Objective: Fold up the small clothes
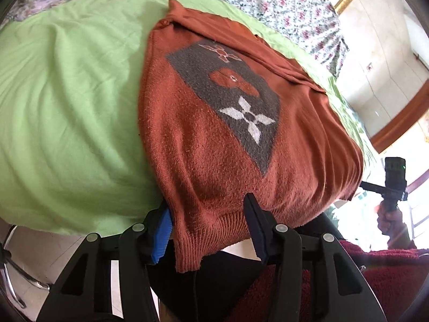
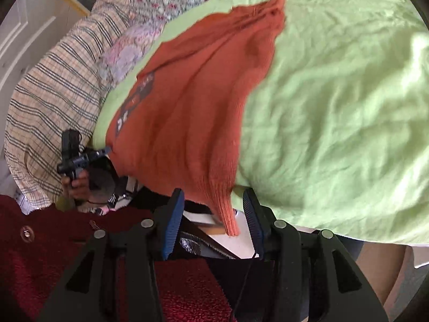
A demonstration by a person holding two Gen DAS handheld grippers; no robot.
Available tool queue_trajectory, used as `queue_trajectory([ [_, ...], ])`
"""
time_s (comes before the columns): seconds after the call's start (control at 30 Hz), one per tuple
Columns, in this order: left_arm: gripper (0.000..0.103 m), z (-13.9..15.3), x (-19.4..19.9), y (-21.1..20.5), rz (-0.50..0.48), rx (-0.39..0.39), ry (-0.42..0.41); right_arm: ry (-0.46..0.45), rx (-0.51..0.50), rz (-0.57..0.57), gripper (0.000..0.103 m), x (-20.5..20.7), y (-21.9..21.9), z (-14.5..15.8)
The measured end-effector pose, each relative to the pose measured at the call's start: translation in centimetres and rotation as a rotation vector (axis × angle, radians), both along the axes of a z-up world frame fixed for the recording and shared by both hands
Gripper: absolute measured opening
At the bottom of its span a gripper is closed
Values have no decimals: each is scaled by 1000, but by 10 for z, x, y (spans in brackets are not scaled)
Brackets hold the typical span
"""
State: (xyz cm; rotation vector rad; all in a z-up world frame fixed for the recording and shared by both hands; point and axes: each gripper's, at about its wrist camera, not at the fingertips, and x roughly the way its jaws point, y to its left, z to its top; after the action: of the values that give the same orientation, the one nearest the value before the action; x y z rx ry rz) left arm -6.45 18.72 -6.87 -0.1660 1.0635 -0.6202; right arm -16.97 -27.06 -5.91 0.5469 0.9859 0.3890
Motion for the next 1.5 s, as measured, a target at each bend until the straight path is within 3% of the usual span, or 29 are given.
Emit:
queue_trajectory([
  [0.1, 50, -1, 0, -6, -37, 26, 3, -9, 16, 23, 48, 10, 7, -5],
  [0.2, 35, -4, 2, -11, -54, 69, 9, -21, -13, 69, 47, 21, 22, -6],
  [0.23, 21, -6, 2, -12, -57, 85, 12, -23, -20, 80, 39, 20, 23, -6],
  [0.27, 10, -7, 2, -13, -65, 99, 13, -28, -26, 89, 24, 18, 25, -8],
  [0.33, 10, -6, -2, -15, -71, 121, -13, -37, -31, 94, 12, 15, 27, -8],
  [0.43, 6, 0, -9, -15, -73, 125, -54, -74, -2, 92, 9, 8, 24, -4],
  [0.6, 4, 26, -23, 5, 12, 9, -100, -160, 108, 67, 8, -7, 16, 16],
  [0.77, 4, 72, -27, 24, 130, -136, -218, -292, 247, 1, 7, -19, -5, 51],
  [1.0, 4, 98, -12, 31, 201, -210, -264, -333, 309, -37, 7, -12, -18, 63],
  [1.2, 3, 118, 35, 16, 243, -261, -320, -393, 288, -73, 7, 15, -29, 88],
  [1.5, 4, 136, 158, -17, 336, -222, -326, -408, 168, -229, 7, 125, -67, 108],
])
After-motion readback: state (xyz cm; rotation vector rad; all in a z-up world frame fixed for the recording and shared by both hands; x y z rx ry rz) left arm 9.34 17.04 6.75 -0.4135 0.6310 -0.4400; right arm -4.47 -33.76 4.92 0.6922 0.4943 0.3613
